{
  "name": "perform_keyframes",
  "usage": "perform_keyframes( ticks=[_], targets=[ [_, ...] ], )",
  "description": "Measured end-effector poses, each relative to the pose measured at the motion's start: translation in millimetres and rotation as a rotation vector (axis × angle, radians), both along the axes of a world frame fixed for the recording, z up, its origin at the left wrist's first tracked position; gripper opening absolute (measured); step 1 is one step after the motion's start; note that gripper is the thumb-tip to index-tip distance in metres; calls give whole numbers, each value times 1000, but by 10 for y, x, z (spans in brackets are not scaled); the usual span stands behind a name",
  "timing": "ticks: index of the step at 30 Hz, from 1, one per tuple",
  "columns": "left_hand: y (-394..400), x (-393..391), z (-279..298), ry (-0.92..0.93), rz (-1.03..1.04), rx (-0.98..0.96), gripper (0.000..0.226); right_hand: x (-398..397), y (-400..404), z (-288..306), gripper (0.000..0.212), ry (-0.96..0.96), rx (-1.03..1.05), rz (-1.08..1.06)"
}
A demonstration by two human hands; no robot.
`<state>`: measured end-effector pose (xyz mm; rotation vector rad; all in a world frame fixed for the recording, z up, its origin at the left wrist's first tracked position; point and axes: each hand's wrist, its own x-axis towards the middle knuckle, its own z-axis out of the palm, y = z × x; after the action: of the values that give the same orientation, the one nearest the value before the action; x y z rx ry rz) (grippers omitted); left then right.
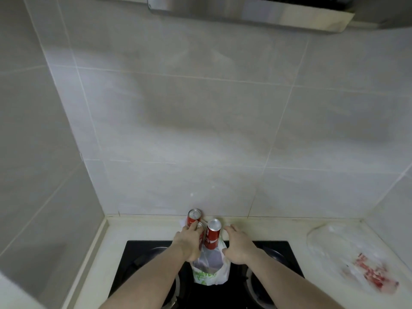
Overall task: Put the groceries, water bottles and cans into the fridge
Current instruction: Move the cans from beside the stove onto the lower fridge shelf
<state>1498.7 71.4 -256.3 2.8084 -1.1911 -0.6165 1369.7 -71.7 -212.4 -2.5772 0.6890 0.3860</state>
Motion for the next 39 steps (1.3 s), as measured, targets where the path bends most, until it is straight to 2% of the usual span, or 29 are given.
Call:
perform_keyframes(
  ticks=[12, 18, 21, 24, 28, 29, 32, 34, 37, 39],
  targets=[
    [-74, 151, -115, -24, 0, -77, 61, 315, -14, -218, 89, -3, 44, -15],
    [-111, 143, -151, -10, 14, -69, 69, 476, 12, -332, 97, -27, -7, 38],
    [-97, 132, -207, 3, 24, -61, 81, 566, 19, -379, 101, -7, -25, 78],
    [-79, 128, -198, -9, 27, -55, 82, 608, 3, -405, 93, 35, -36, 96],
    [-113, 125, -196, -10, 55, -61, 75, 669, -18, -424, 69, 18, -47, 77],
    [-127, 124, -198, -3, 65, -64, 73, 688, -22, -429, 70, 0, -74, 74],
    [-157, 118, -149, -14, 101, -57, 52, 723, -11, -437, 94, 14, -118, 62],
    [-158, 120, -120, -55, 113, -53, 40, 720, -5, -465, 91, 31, -165, 59],
    [-159, 131, -154, -122, 139, -71, 54, 672, -26, -512, 67, 29, -193, 48],
    [-155, 134, -176, -126, 178, -112, 72, 648, -49, -563, 65, -2, -182, 52]
  ],
)
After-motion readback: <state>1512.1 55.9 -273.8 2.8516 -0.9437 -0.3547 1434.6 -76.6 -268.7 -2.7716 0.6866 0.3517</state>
